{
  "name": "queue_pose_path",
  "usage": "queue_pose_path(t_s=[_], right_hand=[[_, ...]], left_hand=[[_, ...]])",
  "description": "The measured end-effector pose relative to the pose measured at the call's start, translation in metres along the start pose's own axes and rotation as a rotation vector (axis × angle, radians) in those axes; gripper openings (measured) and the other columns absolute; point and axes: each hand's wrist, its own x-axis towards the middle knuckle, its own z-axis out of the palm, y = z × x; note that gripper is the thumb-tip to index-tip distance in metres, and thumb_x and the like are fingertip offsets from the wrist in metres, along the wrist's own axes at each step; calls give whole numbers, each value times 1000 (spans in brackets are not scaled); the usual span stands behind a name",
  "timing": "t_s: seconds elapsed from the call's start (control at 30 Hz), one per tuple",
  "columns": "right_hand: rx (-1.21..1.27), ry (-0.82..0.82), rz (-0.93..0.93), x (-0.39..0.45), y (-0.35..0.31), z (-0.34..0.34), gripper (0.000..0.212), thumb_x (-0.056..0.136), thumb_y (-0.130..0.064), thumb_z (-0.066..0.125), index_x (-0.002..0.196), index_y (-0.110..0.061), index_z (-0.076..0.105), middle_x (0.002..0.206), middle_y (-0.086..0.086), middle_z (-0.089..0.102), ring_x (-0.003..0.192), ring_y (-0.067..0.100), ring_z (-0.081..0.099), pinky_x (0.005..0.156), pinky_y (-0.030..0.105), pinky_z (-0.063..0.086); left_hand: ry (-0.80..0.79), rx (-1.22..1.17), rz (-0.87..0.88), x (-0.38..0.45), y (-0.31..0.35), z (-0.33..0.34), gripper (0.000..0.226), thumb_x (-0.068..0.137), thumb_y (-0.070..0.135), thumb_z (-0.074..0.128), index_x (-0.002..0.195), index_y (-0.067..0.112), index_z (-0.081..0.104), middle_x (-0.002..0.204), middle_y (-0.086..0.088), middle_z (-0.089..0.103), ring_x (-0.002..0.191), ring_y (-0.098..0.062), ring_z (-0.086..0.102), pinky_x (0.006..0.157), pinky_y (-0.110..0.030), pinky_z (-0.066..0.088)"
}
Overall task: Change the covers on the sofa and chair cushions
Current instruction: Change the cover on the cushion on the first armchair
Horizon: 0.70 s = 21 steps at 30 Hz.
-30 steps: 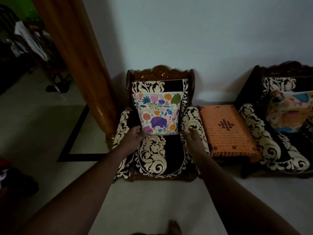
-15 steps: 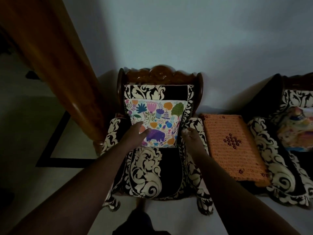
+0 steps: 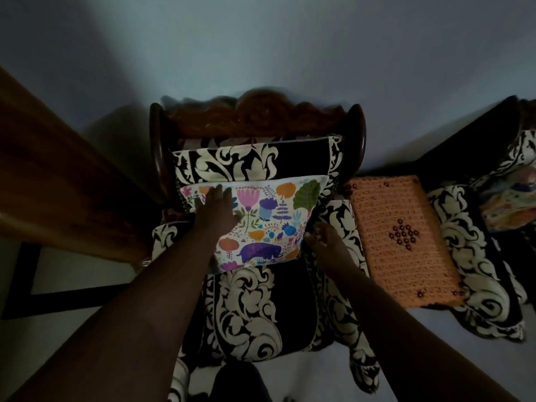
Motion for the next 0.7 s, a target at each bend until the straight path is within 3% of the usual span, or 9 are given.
queue_pose_path(t_s=[0.1, 0.2, 0.27, 0.37, 0.43, 0.5, 0.57, 0.63, 0.7], right_hand=[[-43, 12, 32, 19, 10, 6, 27, 98, -21, 65, 118, -13, 49, 103, -11, 54, 84, -9, 60, 58, 2, 44], [-60, -18, 67, 29, 15, 7, 28, 100, -14, 61, 125, -10, 50, 103, -15, 56, 82, -21, 59, 62, 1, 43], [-55, -46, 109, 35, 17, 6, 25, 101, -12, 59, 125, -12, 51, 104, -19, 56, 78, -27, 56, 62, -1, 42], [-77, -34, 119, 35, 16, 3, 17, 101, -12, 58, 116, -13, 50, 96, -15, 56, 71, -22, 59, 58, 1, 41], [-138, -25, 156, 43, 24, 4, 27, 100, -29, 61, 120, -13, 52, 101, -5, 62, 83, -8, 63, 65, 8, 46], [-191, -38, 199, 50, 37, 6, 61, 91, -64, 59, 129, -17, 57, 118, 0, 66, 103, 11, 65, 87, 30, 54], [-189, -74, 230, 56, 53, 11, 81, 80, -88, 45, 123, -22, 64, 119, 2, 70, 104, 17, 67, 95, 44, 54], [-132, -95, 318, 53, 40, 16, 74, 90, -79, 40, 113, -15, 69, 109, 10, 72, 99, 26, 69, 92, 44, 56], [-107, -138, 393, 51, 29, 21, 74, 97, -71, 36, 112, -5, 68, 107, 21, 70, 98, 37, 67, 87, 47, 56]], left_hand=[[-17, 78, -12, 24, -11, 6, 91, 92, 51, 65, 160, 16, 15, 167, -13, 15, 153, -35, 15, 118, -61, 21], [25, 173, -8, 31, -12, 13, 90, 90, 47, 69, 158, 15, 19, 163, -12, 25, 149, -33, 24, 116, -63, 25], [43, 240, -13, 39, -11, 15, 81, 89, 42, 69, 154, 16, 29, 155, -11, 35, 144, -33, 31, 115, -63, 26], [35, 315, 3, 41, -12, 18, 54, 90, 36, 65, 141, 24, 53, 141, -8, 50, 136, -34, 36, 115, -62, 23], [58, 307, 99, 36, -10, 24, 40, 88, 32, 66, 127, 23, 65, 131, -8, 59, 131, -35, 43, 117, -60, 18], [83, 255, 264, 18, -1, 29, 30, 89, 33, 65, 115, 21, 68, 111, -7, 70, 114, -32, 59, 115, -56, 26], [10, 131, 372, -5, 12, 36, 29, 95, 33, 58, 119, 18, 61, 99, -7, 72, 98, -32, 68, 97, -45, 45], [-37, -4, 389, -27, 23, 42, 32, 99, 30, 53, 126, 13, 53, 97, -11, 72, 90, -34, 68, 72, -40, 49], [-85, -114, 368, -47, 34, 44, 33, 101, 27, 51, 131, 12, 48, 100, -14, 71, 90, -35, 68, 66, -40, 47]])
